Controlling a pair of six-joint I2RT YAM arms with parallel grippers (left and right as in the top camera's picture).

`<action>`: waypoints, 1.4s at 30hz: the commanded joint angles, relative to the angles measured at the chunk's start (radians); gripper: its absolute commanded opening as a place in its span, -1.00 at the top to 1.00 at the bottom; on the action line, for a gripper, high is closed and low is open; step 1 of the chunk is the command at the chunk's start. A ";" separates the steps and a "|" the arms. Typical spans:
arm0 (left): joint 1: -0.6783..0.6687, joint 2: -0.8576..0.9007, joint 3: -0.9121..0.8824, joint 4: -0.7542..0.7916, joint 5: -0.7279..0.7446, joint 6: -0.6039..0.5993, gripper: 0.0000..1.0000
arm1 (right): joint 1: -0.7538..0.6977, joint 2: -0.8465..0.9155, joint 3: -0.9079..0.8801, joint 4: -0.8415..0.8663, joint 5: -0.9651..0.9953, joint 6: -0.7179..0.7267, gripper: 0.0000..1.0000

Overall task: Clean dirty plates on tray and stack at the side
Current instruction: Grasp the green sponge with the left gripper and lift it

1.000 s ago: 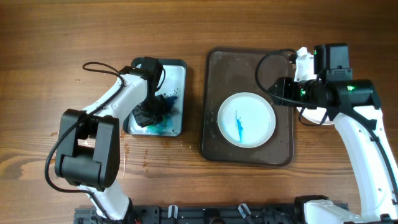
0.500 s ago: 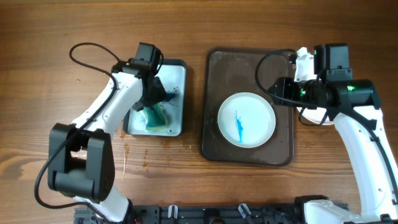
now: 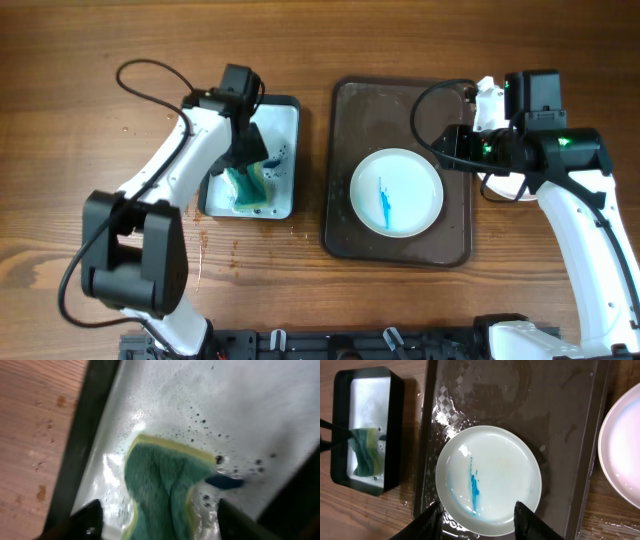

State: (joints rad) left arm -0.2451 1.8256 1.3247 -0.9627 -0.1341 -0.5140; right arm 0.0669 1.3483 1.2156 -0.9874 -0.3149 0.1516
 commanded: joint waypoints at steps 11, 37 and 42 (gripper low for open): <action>-0.006 -0.023 -0.308 0.269 0.122 0.010 0.64 | -0.003 0.003 0.006 -0.009 -0.021 0.008 0.06; 0.013 -0.307 0.077 -0.150 0.137 0.063 0.92 | -0.077 0.436 -0.212 0.203 0.052 0.034 -0.01; 0.009 -0.307 0.077 -0.140 0.192 0.063 0.92 | -0.095 0.436 -0.337 0.334 -0.009 0.032 0.54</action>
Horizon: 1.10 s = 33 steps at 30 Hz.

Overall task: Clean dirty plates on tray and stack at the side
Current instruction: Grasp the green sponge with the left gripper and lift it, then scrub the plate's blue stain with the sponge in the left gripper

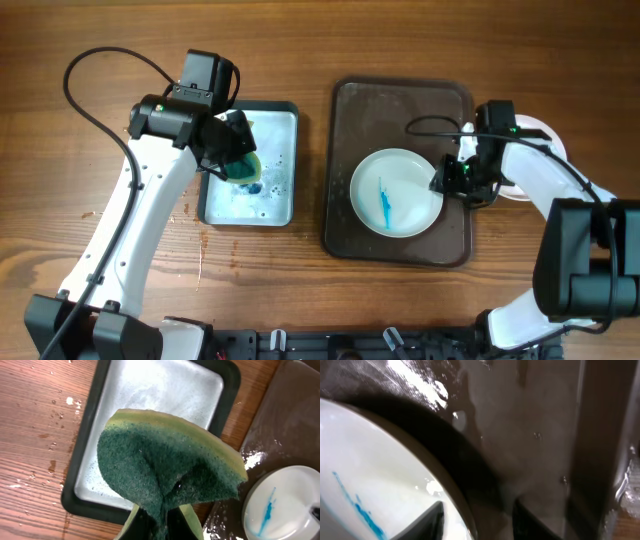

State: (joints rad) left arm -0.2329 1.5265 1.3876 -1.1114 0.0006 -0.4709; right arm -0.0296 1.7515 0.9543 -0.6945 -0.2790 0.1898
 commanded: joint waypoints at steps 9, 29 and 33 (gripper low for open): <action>-0.205 0.050 0.013 0.186 0.138 -0.060 0.92 | 0.004 0.033 -0.085 0.095 -0.070 -0.007 0.91; -0.521 0.586 0.013 0.652 0.057 -0.188 0.92 | 0.004 0.033 -0.085 0.060 -0.069 -0.030 0.91; -0.499 0.586 0.018 0.453 -0.270 -0.144 0.92 | 0.004 0.033 -0.085 0.059 -0.069 -0.031 0.91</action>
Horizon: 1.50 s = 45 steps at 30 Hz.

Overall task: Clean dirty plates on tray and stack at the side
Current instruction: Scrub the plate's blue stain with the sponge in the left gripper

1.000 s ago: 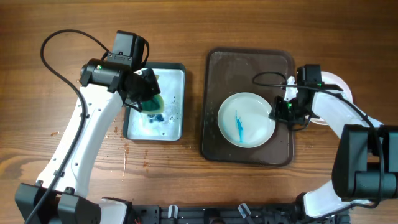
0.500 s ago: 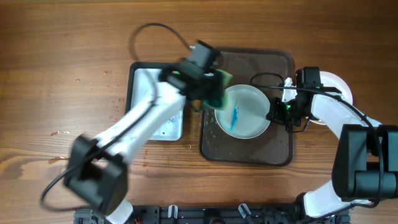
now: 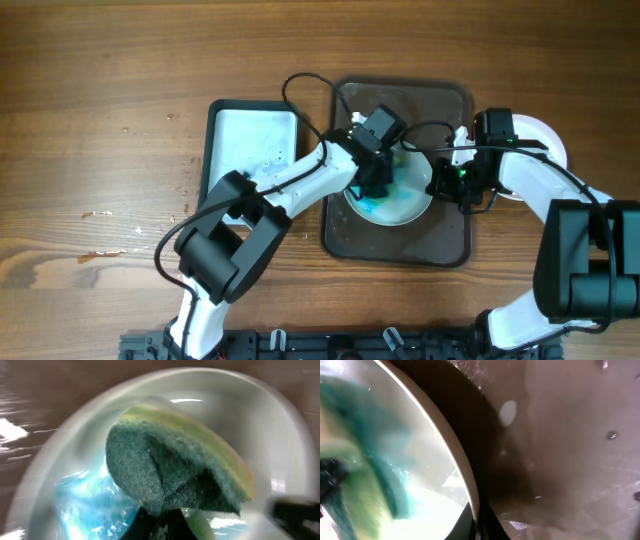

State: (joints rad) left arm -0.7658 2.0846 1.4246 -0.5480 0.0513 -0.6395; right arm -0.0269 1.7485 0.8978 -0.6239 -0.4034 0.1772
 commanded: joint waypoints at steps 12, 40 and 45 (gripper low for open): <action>0.041 0.052 0.052 0.032 0.164 0.050 0.92 | 0.001 0.036 -0.029 -0.014 0.055 -0.018 0.91; 0.111 0.103 0.070 -0.306 -0.239 0.016 0.92 | 0.007 0.036 -0.029 -0.016 0.055 -0.019 0.91; 0.111 0.098 0.070 -0.233 -0.201 0.033 0.92 | 0.007 0.036 -0.029 -0.016 0.055 -0.019 0.91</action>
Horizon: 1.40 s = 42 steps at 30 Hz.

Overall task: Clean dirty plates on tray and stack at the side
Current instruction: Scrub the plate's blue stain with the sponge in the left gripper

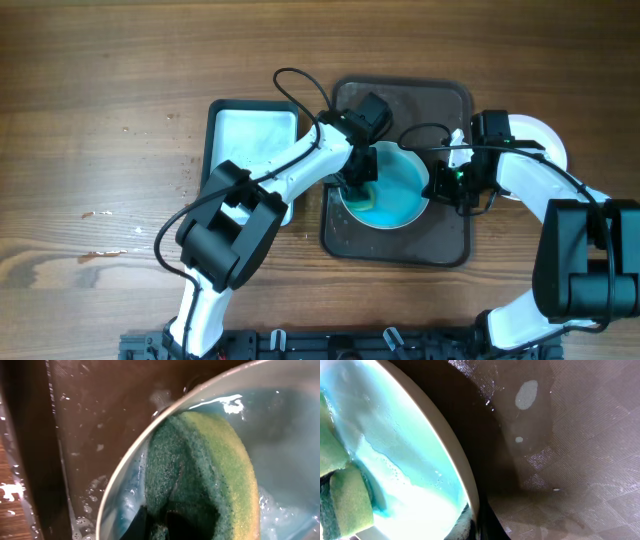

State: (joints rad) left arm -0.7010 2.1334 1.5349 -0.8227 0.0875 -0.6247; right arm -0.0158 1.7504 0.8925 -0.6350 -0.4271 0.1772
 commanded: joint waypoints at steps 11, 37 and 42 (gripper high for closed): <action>0.013 0.076 -0.043 0.376 0.283 -0.121 0.92 | -0.004 0.034 -0.023 -0.013 0.079 -0.019 0.91; -0.072 0.141 -0.043 0.282 0.282 -0.138 0.92 | -0.004 0.034 -0.023 -0.024 0.079 -0.019 0.91; -0.023 0.081 -0.042 0.071 -0.077 -0.139 0.92 | -0.004 0.034 -0.023 -0.023 0.079 -0.019 0.91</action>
State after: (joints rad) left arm -0.7574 2.1933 1.5532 -0.6342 0.3573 -0.7547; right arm -0.0135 1.7500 0.8921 -0.6636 -0.4271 0.1688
